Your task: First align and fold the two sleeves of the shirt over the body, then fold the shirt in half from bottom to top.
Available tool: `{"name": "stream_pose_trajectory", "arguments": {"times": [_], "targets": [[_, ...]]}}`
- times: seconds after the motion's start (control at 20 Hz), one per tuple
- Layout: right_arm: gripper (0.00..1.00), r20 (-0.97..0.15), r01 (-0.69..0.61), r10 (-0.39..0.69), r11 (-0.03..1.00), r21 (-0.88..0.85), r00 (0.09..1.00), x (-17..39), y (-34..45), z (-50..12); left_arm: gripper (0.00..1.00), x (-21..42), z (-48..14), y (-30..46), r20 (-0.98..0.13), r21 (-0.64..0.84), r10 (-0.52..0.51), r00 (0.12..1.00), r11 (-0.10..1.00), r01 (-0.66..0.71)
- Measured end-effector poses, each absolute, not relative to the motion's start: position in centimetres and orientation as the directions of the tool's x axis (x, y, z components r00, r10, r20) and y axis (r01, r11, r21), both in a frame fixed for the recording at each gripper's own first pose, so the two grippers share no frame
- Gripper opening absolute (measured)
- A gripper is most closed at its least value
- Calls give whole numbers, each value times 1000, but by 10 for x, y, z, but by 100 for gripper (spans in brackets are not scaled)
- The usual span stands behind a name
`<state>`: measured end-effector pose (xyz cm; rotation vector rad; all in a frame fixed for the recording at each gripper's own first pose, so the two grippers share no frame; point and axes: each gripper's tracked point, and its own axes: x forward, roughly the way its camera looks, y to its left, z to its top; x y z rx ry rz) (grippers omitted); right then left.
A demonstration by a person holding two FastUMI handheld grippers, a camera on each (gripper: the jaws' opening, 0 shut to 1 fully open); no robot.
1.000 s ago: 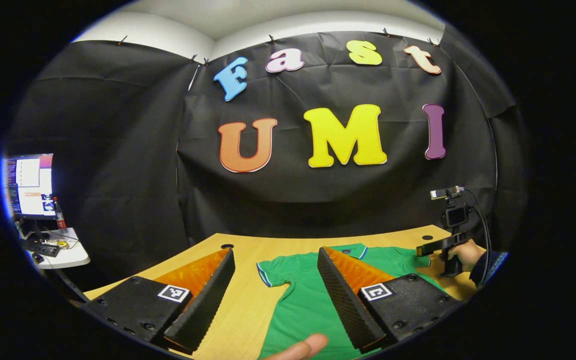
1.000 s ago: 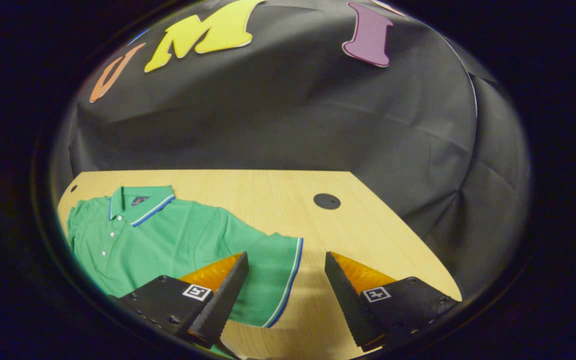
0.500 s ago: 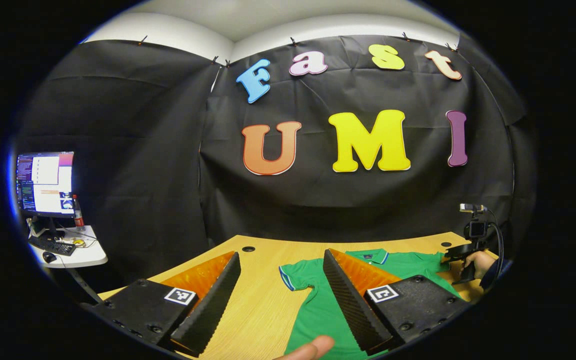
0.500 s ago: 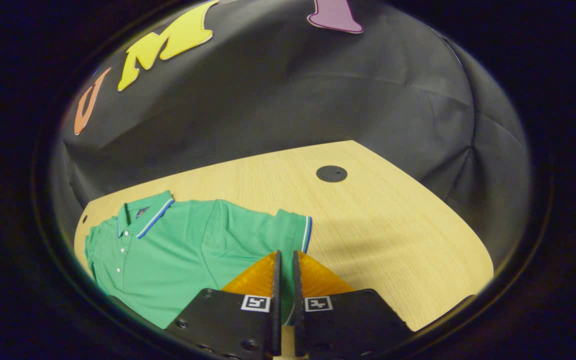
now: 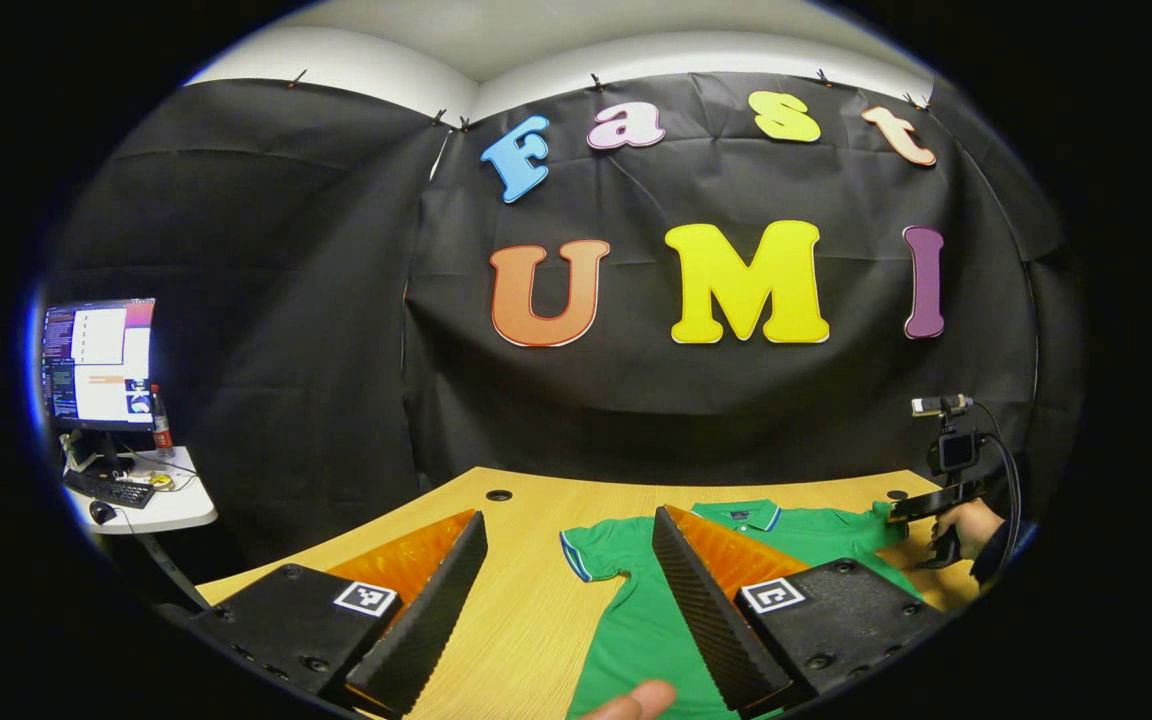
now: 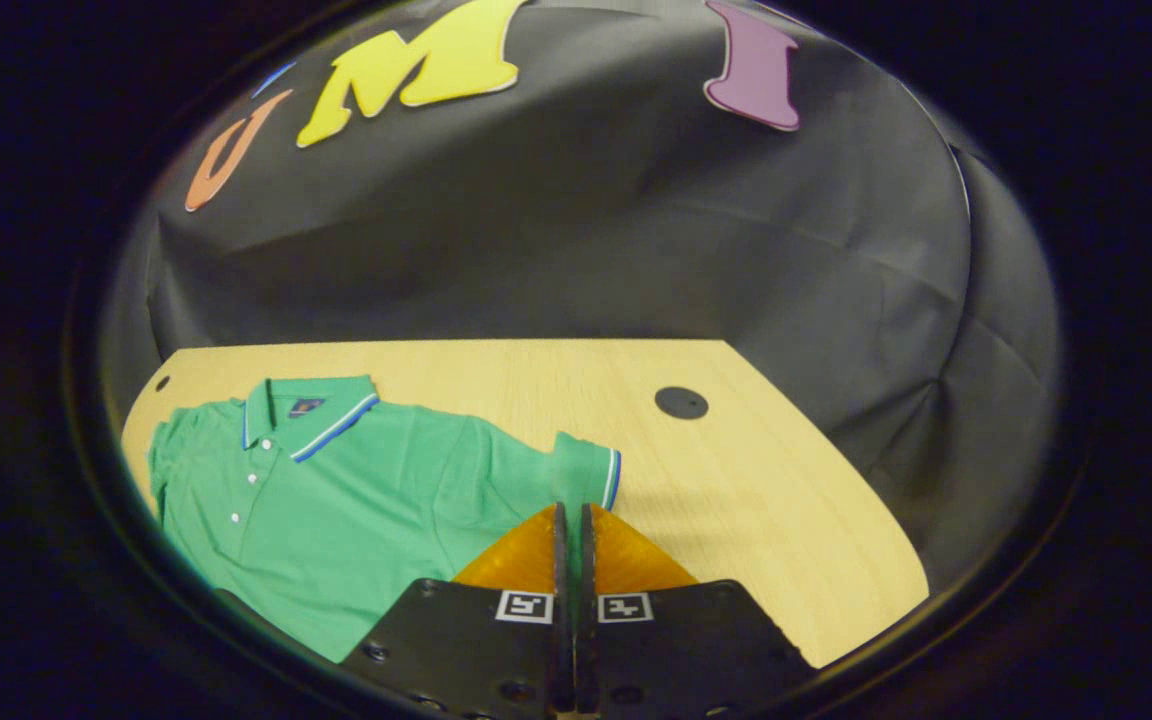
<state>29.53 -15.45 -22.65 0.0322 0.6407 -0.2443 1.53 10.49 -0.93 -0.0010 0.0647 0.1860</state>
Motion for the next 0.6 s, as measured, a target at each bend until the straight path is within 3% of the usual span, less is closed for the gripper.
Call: {"name": "stream_pose_trajectory", "arguments": {"times": [0.35,0.6], "targets": [[1,-531,124,-145,989,-75,835,312,-87,-197,100,18,-8,103,-55,43,188,981,982,-185],[1,-551,119,-132,991,-59,824,314,-53,-204,100,24,-19,102,-84,29,199,976,980,-197]]}}
